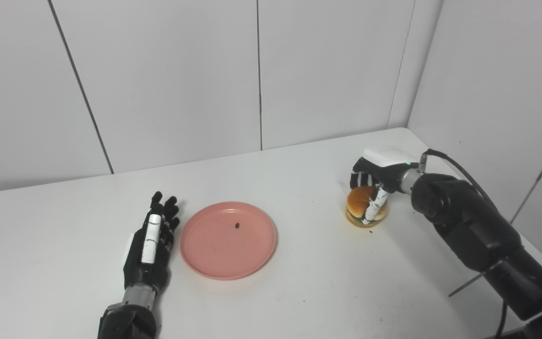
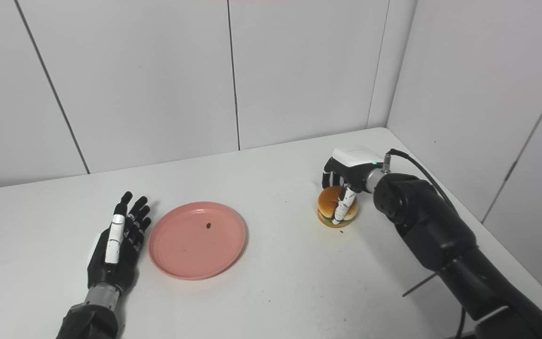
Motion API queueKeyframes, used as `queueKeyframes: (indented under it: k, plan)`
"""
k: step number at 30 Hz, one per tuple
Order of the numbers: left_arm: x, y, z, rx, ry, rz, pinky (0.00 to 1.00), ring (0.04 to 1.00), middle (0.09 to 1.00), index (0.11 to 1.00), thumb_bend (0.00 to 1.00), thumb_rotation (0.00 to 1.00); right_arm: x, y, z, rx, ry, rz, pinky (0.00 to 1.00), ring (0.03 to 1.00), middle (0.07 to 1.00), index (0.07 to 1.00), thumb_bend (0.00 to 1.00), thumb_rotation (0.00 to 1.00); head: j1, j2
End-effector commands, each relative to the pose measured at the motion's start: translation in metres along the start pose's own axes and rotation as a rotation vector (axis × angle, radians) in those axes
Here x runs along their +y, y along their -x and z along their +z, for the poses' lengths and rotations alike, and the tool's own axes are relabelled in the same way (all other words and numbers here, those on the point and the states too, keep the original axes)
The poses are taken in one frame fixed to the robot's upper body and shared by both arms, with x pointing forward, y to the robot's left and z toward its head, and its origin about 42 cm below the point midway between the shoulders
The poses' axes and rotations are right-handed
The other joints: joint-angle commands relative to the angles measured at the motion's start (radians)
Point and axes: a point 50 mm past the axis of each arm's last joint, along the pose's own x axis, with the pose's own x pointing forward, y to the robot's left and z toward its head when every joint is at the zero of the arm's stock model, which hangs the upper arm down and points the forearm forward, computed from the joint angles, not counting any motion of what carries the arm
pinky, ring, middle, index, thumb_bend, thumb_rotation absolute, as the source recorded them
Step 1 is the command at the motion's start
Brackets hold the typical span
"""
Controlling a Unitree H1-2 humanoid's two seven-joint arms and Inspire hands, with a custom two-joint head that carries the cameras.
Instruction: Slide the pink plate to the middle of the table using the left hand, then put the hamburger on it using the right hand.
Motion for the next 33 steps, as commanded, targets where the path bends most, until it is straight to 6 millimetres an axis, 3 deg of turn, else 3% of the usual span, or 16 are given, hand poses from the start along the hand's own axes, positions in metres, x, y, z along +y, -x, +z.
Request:
queueKeyframes:
  k: [1, 8, 15, 17, 20, 25, 29, 31, 33]
  plan:
    - [0.009, 0.023, -0.036, 0.119, 0.035, 0.046, 1.0, 0.966, 0.931, 0.987, 0.77, 0.75, -0.031, 0.004, -0.003, -0.026, 0.039, -0.096, 0.29, 0.367, 0.435, 0.512, 0.52, 0.0, 0.0, 0.0]
    - [0.007, 0.022, -0.036, 0.125, 0.033, 0.047, 1.0, 0.961, 0.918, 0.976, 0.76, 0.75, -0.035, 0.011, 0.006, -0.041, 0.067, -0.115, 0.26, 0.345, 0.418, 0.516, 0.52, 0.0, 0.016, 0.003]
    - [-0.004, 0.021, -0.036, 0.13, 0.052, 0.053, 1.0, 0.959, 0.916, 0.968, 0.77, 0.72, -0.054, 0.028, 0.036, -0.13, 0.074, -0.149, 0.39, 0.469, 0.469, 0.51, 0.52, 0.0, 0.075, 0.012]
    - [-0.008, 0.02, -0.037, 0.13, 0.055, 0.052, 1.0, 0.951, 0.913, 0.964, 0.79, 0.71, -0.058, 0.033, 0.051, -0.17, 0.087, -0.159, 0.34, 0.404, 0.465, 0.544, 0.51, 0.0, 0.094, 0.013]
    - [-0.014, 0.019, -0.039, 0.126, 0.048, 0.05, 1.0, 0.943, 0.916, 0.967, 0.79, 0.72, -0.058, 0.039, 0.067, -0.226, 0.098, -0.168, 0.28, 0.38, 0.453, 0.545, 0.51, 0.0, 0.138, 0.014]
    - [-0.023, 0.017, -0.043, 0.107, 0.01, 0.05, 1.0, 0.948, 0.937, 0.988, 0.8, 0.76, -0.058, 0.046, 0.092, -0.28, 0.096, -0.18, 0.32, 0.39, 0.465, 0.549, 0.51, 0.0, 0.198, 0.011]
    - [-0.032, 0.015, -0.046, 0.103, 0.018, 0.054, 1.0, 0.953, 0.938, 0.999, 0.79, 0.76, -0.058, 0.049, 0.108, -0.326, 0.091, -0.19, 0.27, 0.378, 0.455, 0.545, 0.51, 0.0, 0.246, 0.009]
    - [-0.036, 0.013, -0.048, 0.1, 0.025, 0.054, 1.0, 0.96, 0.936, 1.0, 0.77, 0.75, -0.059, 0.049, 0.117, -0.35, 0.085, -0.19, 0.26, 0.404, 0.494, 0.501, 0.52, 0.0, 0.27, 0.008]
    - [-0.04, 0.012, -0.05, 0.096, 0.024, 0.053, 1.0, 0.959, 0.934, 1.0, 0.77, 0.74, -0.061, 0.049, 0.124, -0.375, 0.075, -0.186, 0.28, 0.381, 0.464, 0.536, 0.51, 0.0, 0.293, 0.008]
